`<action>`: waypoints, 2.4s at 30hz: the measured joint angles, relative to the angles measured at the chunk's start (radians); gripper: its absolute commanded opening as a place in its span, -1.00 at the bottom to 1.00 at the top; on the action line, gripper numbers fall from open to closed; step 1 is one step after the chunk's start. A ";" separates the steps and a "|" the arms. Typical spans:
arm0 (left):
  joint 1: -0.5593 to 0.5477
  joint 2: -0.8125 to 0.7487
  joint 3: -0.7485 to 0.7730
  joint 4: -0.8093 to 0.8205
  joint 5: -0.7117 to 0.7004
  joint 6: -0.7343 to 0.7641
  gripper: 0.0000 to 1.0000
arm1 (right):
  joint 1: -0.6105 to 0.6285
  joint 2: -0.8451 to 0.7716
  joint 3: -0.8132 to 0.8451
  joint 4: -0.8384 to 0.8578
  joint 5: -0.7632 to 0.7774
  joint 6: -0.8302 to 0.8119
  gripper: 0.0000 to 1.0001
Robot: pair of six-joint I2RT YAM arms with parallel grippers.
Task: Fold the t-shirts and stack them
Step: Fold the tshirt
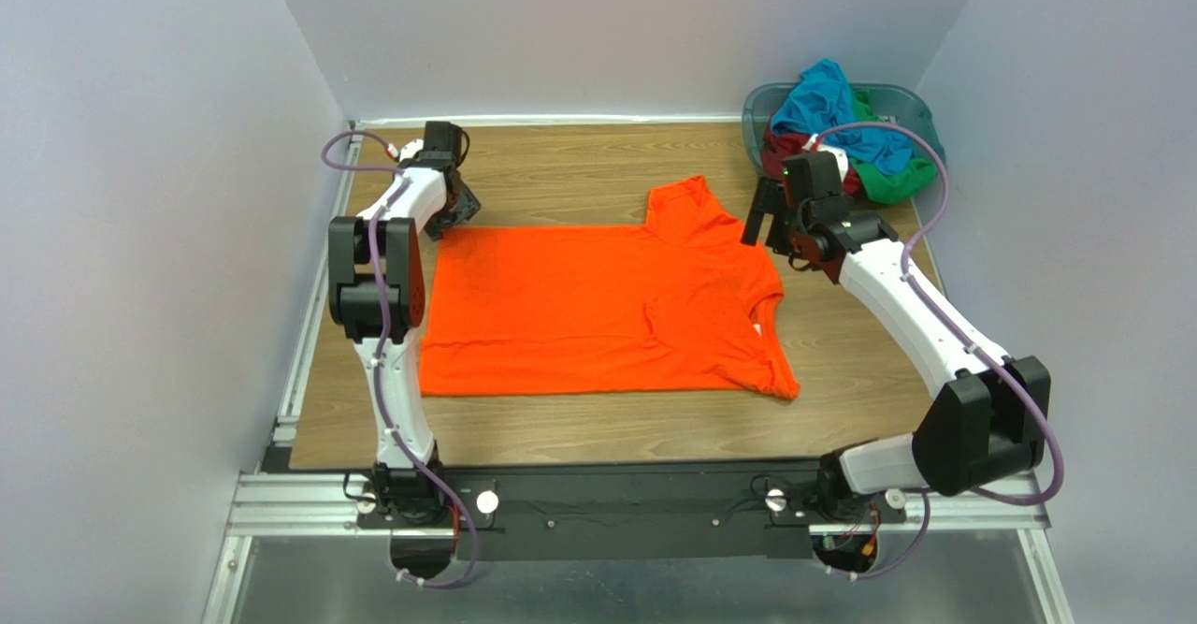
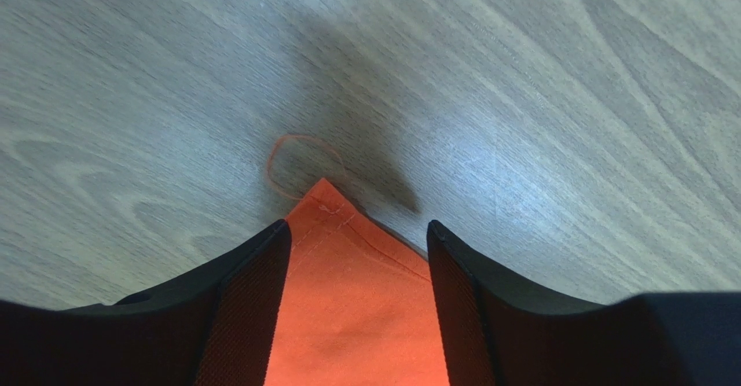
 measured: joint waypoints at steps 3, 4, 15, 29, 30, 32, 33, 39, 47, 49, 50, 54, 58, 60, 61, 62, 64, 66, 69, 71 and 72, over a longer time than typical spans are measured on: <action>0.002 0.000 0.013 -0.010 -0.014 -0.003 0.29 | 0.000 0.003 0.000 0.000 0.000 0.000 1.00; 0.002 0.000 0.013 -0.011 -0.021 -0.005 0.29 | 0.000 0.003 0.000 0.000 0.000 0.000 1.00; 0.006 0.003 0.012 -0.036 -0.039 -0.013 -0.08 | 0.000 0.014 0.000 0.000 0.000 -0.008 1.00; 0.006 0.004 -0.004 -0.060 -0.068 -0.008 -0.99 | 0.000 0.019 -0.008 0.006 0.000 -0.016 1.00; 0.006 0.004 -0.004 -0.061 -0.068 -0.004 -1.00 | 0.000 0.021 -0.009 0.008 -0.001 -0.018 1.00; 0.006 0.004 -0.005 -0.060 -0.068 0.002 -1.00 | 0.000 0.032 -0.012 0.016 -0.003 -0.026 1.00; 0.006 0.004 -0.005 -0.059 -0.068 0.005 -1.00 | 0.000 0.038 -0.012 0.021 -0.007 -0.031 1.00; 0.006 -0.004 -0.018 -0.046 -0.061 0.018 -1.00 | 0.000 0.164 0.033 0.058 -0.039 -0.050 1.00; 0.006 -0.044 -0.076 -0.022 -0.039 0.044 -1.00 | 0.000 0.506 0.366 0.113 -0.057 -0.063 0.96; 0.006 -0.055 -0.087 -0.020 -0.032 0.049 -1.00 | 0.000 0.599 0.472 0.128 -0.065 -0.066 0.91; 0.006 -0.058 -0.093 -0.018 -0.029 0.051 -1.00 | 0.000 0.632 0.520 0.135 -0.068 -0.069 0.91; 0.006 -0.084 -0.116 -0.013 -0.024 0.055 -1.00 | 0.000 0.769 0.663 0.146 -0.076 -0.077 0.88; 0.006 -0.097 -0.120 -0.007 -0.024 0.059 -1.00 | 0.000 0.889 0.780 0.147 -0.076 -0.087 0.79; 0.006 -0.097 -0.120 -0.005 -0.024 0.062 -1.00 | 0.000 0.957 0.842 0.153 -0.076 -0.089 0.74; 0.006 -0.097 -0.120 -0.005 -0.024 0.063 -1.00 | 0.000 0.980 0.861 0.154 -0.077 -0.091 0.72; 0.006 -0.097 -0.120 -0.005 -0.024 0.063 -1.00 | 0.000 1.004 0.878 0.152 -0.080 -0.093 0.72; 0.006 -0.097 -0.120 -0.004 -0.024 0.066 -1.00 | 0.000 1.049 0.910 0.152 -0.086 -0.095 0.63; 0.006 -0.097 -0.120 -0.004 -0.024 0.066 -1.00 | 0.000 1.075 0.922 0.151 -0.091 -0.094 0.57; 0.006 -0.097 -0.119 -0.005 -0.024 0.068 -1.00 | 0.000 1.083 0.926 0.153 -0.103 -0.093 0.41; 0.006 -0.097 -0.119 -0.004 -0.024 0.069 -1.00 | 0.000 1.083 0.920 0.158 -0.116 -0.084 0.34; 0.006 -0.097 -0.119 -0.005 -0.024 0.069 -1.00 | 0.000 1.081 0.916 0.163 -0.119 -0.084 0.34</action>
